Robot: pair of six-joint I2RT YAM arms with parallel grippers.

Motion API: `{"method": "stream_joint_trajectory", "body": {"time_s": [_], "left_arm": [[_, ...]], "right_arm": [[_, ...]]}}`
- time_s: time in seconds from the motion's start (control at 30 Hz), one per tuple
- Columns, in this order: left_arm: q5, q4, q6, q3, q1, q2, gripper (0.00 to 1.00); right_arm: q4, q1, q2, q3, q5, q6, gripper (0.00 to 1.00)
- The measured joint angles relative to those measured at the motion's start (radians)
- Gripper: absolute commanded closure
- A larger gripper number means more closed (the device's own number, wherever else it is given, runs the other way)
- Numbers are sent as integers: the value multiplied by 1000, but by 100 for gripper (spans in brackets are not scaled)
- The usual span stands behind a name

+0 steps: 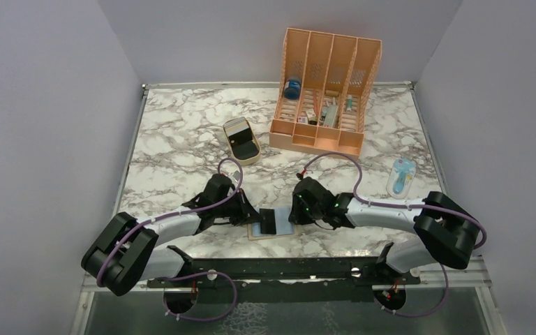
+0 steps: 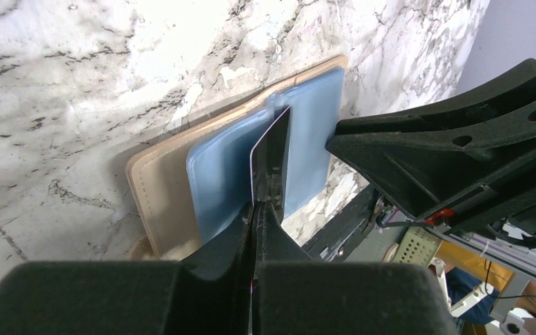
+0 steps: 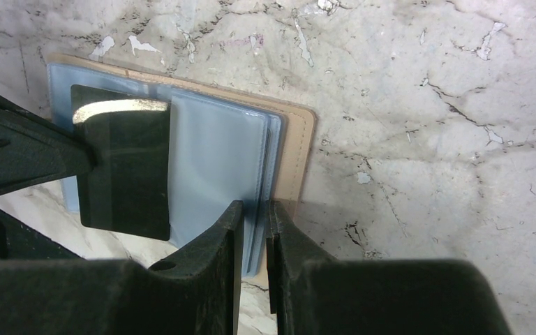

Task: Put the credit cards into the card holder
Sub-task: Insert the credit card into the card holder.

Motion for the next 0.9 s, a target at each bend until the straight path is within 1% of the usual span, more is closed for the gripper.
{"method": "stream_joint_trajectory", "body": {"time_s": [0.57,0.9], "left_arm": [[-34,57,-24,0,-29,17,100],[-33,60,3,0,-43,31,100]], "right_arm": [[27,0,-14,-26,-8,66,84],[26,0,-14,-26,-8,69,84]]}}
